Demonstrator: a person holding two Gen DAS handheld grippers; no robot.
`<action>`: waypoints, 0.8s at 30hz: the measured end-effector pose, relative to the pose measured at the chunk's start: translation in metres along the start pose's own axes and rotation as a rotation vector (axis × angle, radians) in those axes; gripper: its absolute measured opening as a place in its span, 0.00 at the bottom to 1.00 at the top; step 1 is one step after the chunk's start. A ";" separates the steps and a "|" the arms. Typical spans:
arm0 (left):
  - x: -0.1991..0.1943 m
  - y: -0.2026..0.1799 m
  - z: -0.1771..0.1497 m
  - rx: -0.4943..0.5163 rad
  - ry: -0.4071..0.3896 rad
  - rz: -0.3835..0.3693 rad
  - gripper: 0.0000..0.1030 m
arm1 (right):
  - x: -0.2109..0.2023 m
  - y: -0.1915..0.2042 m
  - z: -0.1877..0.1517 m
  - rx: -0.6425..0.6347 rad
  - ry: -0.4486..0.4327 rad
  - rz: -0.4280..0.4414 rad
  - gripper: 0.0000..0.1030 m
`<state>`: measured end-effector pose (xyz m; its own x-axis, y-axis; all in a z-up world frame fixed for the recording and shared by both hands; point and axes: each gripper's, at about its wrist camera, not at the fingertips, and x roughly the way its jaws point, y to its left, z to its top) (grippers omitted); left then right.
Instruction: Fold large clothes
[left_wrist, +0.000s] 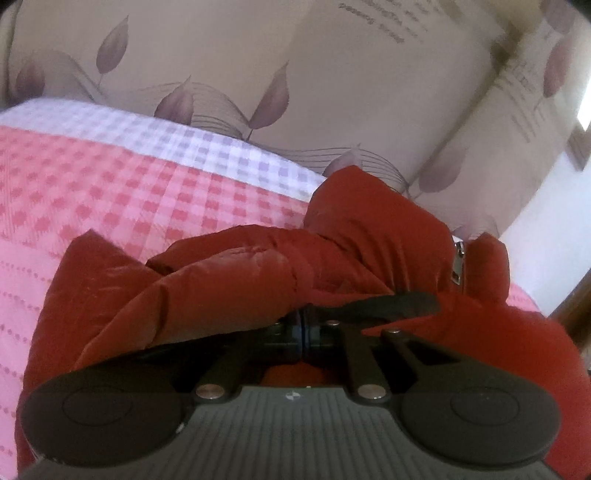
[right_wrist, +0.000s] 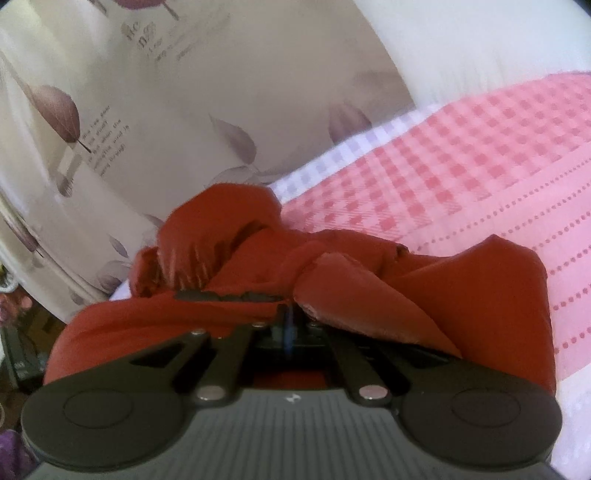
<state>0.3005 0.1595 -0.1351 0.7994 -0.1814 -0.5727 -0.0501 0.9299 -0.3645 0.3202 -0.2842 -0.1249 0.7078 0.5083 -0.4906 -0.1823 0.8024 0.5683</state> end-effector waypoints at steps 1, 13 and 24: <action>0.000 0.000 0.000 -0.002 -0.001 0.001 0.13 | 0.000 -0.001 0.000 0.000 0.004 0.000 0.00; -0.004 0.010 -0.003 -0.088 -0.021 -0.041 0.12 | 0.000 -0.001 0.001 -0.023 0.022 -0.009 0.00; -0.034 0.027 -0.008 -0.236 -0.140 -0.167 0.17 | -0.071 0.045 0.017 -0.087 -0.155 0.049 0.06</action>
<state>0.2673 0.1881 -0.1309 0.8822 -0.2642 -0.3897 -0.0356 0.7879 -0.6148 0.2731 -0.2900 -0.0532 0.7923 0.4986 -0.3516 -0.2731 0.8052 0.5263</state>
